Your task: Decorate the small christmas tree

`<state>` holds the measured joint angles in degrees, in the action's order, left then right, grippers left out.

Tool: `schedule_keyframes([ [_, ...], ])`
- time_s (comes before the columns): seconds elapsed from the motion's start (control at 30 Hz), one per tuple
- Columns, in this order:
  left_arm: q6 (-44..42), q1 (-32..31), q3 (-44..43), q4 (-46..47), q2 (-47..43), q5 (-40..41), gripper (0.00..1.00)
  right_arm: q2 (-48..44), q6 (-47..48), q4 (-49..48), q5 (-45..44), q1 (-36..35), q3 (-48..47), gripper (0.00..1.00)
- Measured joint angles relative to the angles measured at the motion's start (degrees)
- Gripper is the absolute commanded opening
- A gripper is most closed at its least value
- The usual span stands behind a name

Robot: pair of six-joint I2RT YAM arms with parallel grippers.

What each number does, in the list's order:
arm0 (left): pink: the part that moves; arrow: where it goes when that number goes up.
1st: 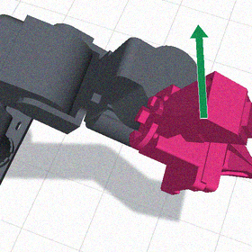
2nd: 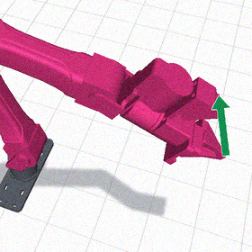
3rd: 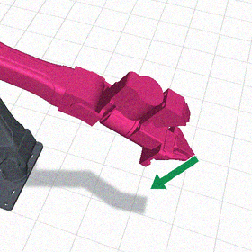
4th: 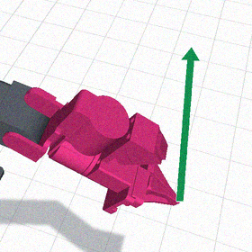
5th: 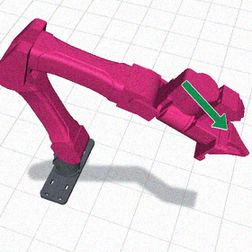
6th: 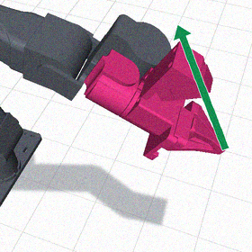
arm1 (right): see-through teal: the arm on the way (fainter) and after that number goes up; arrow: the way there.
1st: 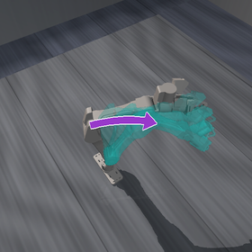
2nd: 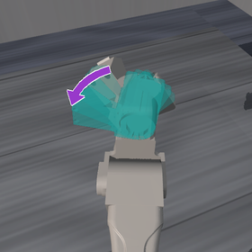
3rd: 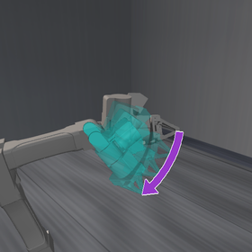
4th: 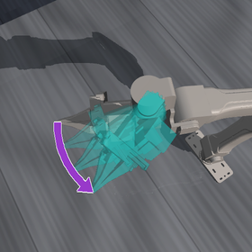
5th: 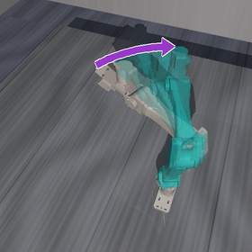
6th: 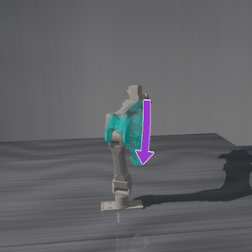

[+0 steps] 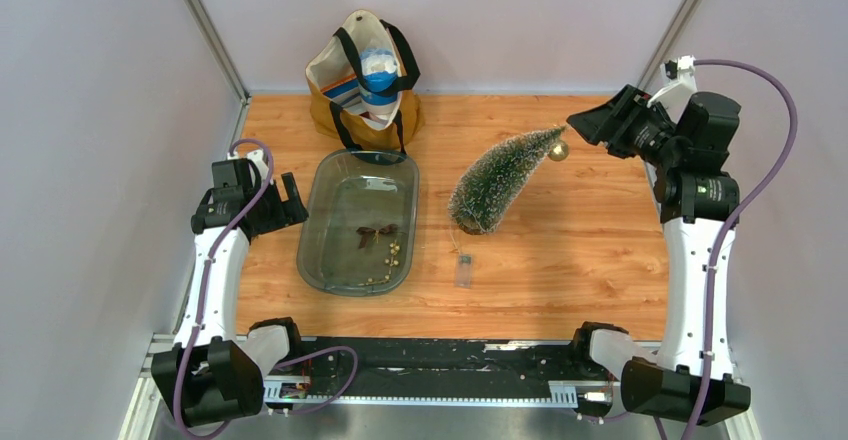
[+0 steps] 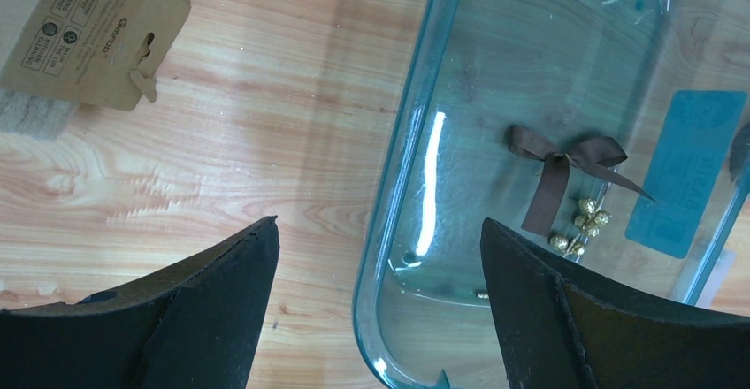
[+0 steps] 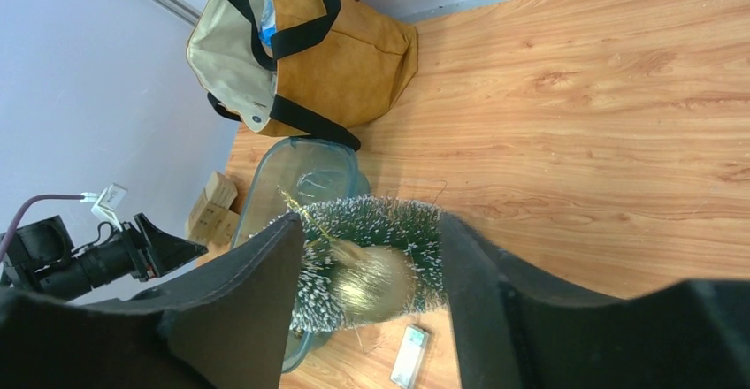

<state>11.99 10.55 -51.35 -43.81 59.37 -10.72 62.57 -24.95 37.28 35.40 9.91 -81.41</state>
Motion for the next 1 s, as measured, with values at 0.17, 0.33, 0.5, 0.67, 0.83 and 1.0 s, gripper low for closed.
schedule_keyframes([
  [0.17,0.00,0.00,0.00,0.00,0.02,-0.48,0.91,-0.44,0.22,0.00,-0.57,0.11,0.00,0.63],
  [0.33,0.00,0.00,0.00,0.00,0.02,-0.79,0.91,-0.94,0.37,0.02,-1.92,0.57,0.00,0.67],
  [0.5,0.00,0.00,0.00,0.00,0.02,-0.81,0.91,-1.77,1.01,0.37,-4.09,0.76,-0.02,0.70],
  [0.67,0.00,0.00,0.00,0.00,0.02,-0.79,0.91,-4.13,1.92,2.40,-8.04,0.79,-0.02,0.72],
  [0.83,-0.07,0.00,0.00,0.00,0.07,-0.83,0.91,-9.64,2.51,3.67,-13.31,0.79,1.60,0.72],
  [1.0,-0.22,0.00,0.00,0.00,0.42,-0.92,0.91,-19.04,2.19,4.81,-17.55,0.81,8.48,0.72],
])
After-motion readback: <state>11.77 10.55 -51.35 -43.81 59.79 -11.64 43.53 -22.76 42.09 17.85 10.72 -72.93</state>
